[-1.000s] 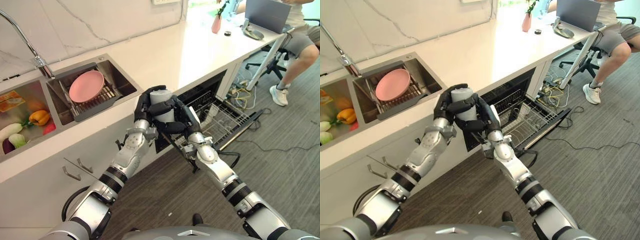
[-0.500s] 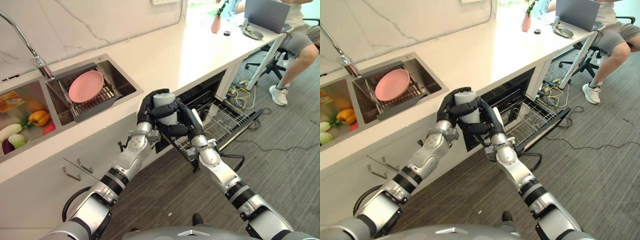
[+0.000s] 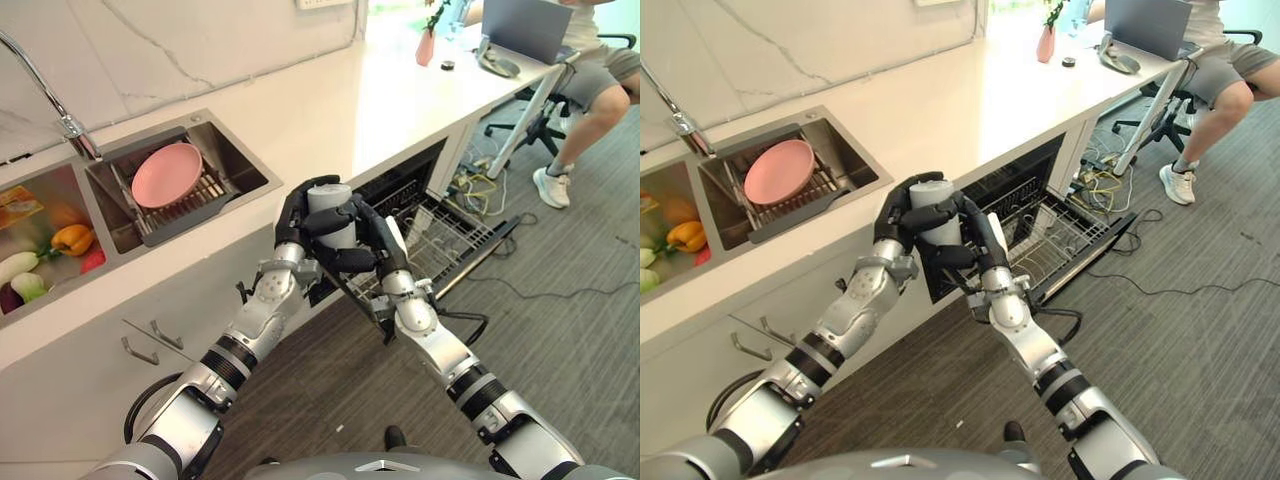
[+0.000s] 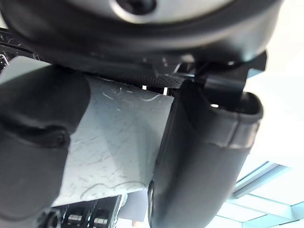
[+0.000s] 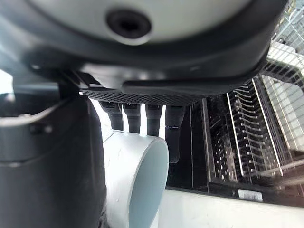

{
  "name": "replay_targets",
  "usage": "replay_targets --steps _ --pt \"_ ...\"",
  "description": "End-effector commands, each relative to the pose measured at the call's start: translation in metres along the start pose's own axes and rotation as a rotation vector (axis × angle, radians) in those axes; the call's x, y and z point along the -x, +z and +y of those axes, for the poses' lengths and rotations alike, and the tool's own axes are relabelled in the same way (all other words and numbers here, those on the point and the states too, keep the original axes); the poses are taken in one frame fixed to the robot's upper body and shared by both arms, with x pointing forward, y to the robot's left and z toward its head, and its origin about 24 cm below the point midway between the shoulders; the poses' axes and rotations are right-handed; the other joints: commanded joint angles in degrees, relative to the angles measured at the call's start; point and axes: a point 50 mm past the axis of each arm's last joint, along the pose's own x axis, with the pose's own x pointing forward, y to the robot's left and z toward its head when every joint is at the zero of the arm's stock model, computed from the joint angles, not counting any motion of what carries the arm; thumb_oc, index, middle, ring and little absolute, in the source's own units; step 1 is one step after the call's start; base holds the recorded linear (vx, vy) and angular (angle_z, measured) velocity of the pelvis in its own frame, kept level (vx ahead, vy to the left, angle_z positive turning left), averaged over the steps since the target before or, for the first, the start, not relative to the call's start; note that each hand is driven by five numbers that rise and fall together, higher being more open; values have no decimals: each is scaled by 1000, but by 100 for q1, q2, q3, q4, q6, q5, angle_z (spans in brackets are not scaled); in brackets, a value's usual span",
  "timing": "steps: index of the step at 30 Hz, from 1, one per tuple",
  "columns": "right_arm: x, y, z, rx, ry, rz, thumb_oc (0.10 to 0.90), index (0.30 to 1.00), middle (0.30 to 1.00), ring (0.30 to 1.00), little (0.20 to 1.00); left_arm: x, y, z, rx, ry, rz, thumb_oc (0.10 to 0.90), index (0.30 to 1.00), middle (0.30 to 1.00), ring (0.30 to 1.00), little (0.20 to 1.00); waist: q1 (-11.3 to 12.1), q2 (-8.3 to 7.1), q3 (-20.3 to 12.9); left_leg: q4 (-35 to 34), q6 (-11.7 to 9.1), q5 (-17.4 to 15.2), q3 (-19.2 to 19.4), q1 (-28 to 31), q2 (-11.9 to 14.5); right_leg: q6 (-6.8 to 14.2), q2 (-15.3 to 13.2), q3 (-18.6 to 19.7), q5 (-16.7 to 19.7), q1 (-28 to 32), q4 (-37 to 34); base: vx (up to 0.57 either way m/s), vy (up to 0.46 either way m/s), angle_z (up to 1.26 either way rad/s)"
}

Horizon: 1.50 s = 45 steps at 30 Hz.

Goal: Place the dishes in the dishwasher.

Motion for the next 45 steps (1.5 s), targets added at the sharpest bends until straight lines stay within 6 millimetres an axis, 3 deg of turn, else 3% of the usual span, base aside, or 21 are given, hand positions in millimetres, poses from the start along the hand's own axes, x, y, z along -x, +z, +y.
replay_targets --steps 1,2,8,10,12,16,24,32,33,34,35,36,37,38,39,40,42,45 --pt "-25 44 -1 77 -179 -177 400 300 300 300 300 46 94 -167 241 -715 -404 756 834 834 834 834 282 233 -210 378 272 -495 -275 159 -17 268 -94 -287 -731 -125 880 -19 -1 7" --pt "-28 45 -11 96 -247 -184 400 300 300 300 300 47 97 -168 253 -734 -406 800 900 900 900 900 295 231 -223 374 269 -493 -304 162 -12 262 -94 -306 -746 -112 890 -21 -8 8" --pt "-33 46 -42 196 -408 -186 400 300 300 300 300 53 93 -167 334 -813 -318 800 900 900 900 900 355 234 -264 382 263 -455 -388 96 -1 240 -97 -372 -746 -121 934 -22 -4 9" --pt "-33 40 -72 342 -527 -155 400 300 300 300 300 56 89 -163 390 -863 -248 800 900 900 900 900 411 232 -257 381 269 -457 -458 69 0 230 -94 -425 -783 -96 980 -14 0 21" --pt "-33 40 -72 342 -527 -155 400 300 300 300 300 56 89 -163 390 -864 -247 800 900 900 900 900 409 231 -256 382 269 -457 -460 69 0 230 -94 -427 -784 -95 980 2 -1 22" --pt "-34 30 -101 421 -645 -80 400 300 300 300 300 59 92 -157 436 -901 -221 800 900 900 900 900 505 211 -226 381 282 -456 -545 36 2 227 -108 -504 -794 -74 1011 -12 10 11" --pt "-36 20 -117 496 -695 -20 400 300 300 300 300 61 86 -154 445 -922 -177 800 900 900 900 900 652 156 -164 390 290 -449 -641 -53 -10 230 -117 -613 -785 -86 1015 -6 5 9" --pt "-35 4 -125 559 -647 56 400 300 300 300 300 60 68 -135 414 -899 -96 800 900 900 900 900 821 98 -98 385 288 -420 -725 -172 -22 244 -154 -729 -772 -96 1001 -8 2 12" --pt "-34 -4 -128 575 -602 99 400 300 300 300 300 60 46 -115 400 -853 2 800 900 900 900 900 911 85 -51 377 274 -402 -776 -244 -31 252 -182 -788 -754 -111 1001 -13 7 13" --pt "-34 -4 -128 575 -602 99 400 300 300 300 300 60 46 -115 400 -853 2 800 900 900 900 900 911 85 -51 377 274 -402 -776 -244 -31 252 -182 -788 -754 -111 1001 -3 14 24" --pt "-33 -10 -131 592 -576 133 400 300 300 300 300 64 28 -98 408 -817 82 800 900 900 900 900 970 86 -6 361 261 -415 -815 -252 -35 267 -197 -831 -778 -89 1000 10 7 12" --pt "-33 -10 -131 592 -576 133 400 300 300 300 300 64 28 -98 408 -817 82 800 900 900 900 900 970 86 -6 361 261 -415 -815 -252 -35 267 -197 -831 -778 -89 1000 4 6 31" --pt "-31 -15 -137 605 -555 162 400 300 300 300 300 72 2 -72 406 -750 187 800 900 900 900 900 1030 79 15 353 248 -388 -838 -314 -32 280 -218 -882 -759 -102 986 -7 0 19" --pt "-31 -15 -137 605 -555 162 400 300 300 300 300 72 2 -72 406 -750 187 800 900 900 900 900 1030 79 15 353 248 -388 -838 -314 -32 280 -218 -882 -759 -102 986 -6 3 25" --pt "-29 -20 -143 625 -532 191 400 300 300 300 300 85 -26 -39 381 -658 306 800 900 900 900 900 1103 77 52 352 240 -363 -855 -371 -29 283 -232 -917 -740 -121 988 1 3 6" --pt "-29 -20 -143 625 -532 191 400 300 300 300 300 85 -26 -39 381 -658 306 800 900 900 900 900 1103 77 52 352 240 -363 -855 -371 -29 283 -232 -917 -740 -121 988 9 4 21" --pt "-24 -29 -154 645 -493 240 400 300 300 300 300 119 -69 24 276 -501 519 800 900 900 900 900 1181 53 80 322 213 -312 -881 -464 -17 282 -250 -994 -715 -164 990 7 -3 22" --pt "-24 -31 -162 689 -469 277 400 300 300 300 300 144 -99 63 206 -379 666 800 900 900 900 900 1211 30 101 297 195 -273 -886 -543 -7 287 -258 -1013 -675 -225 968 4 0 24"
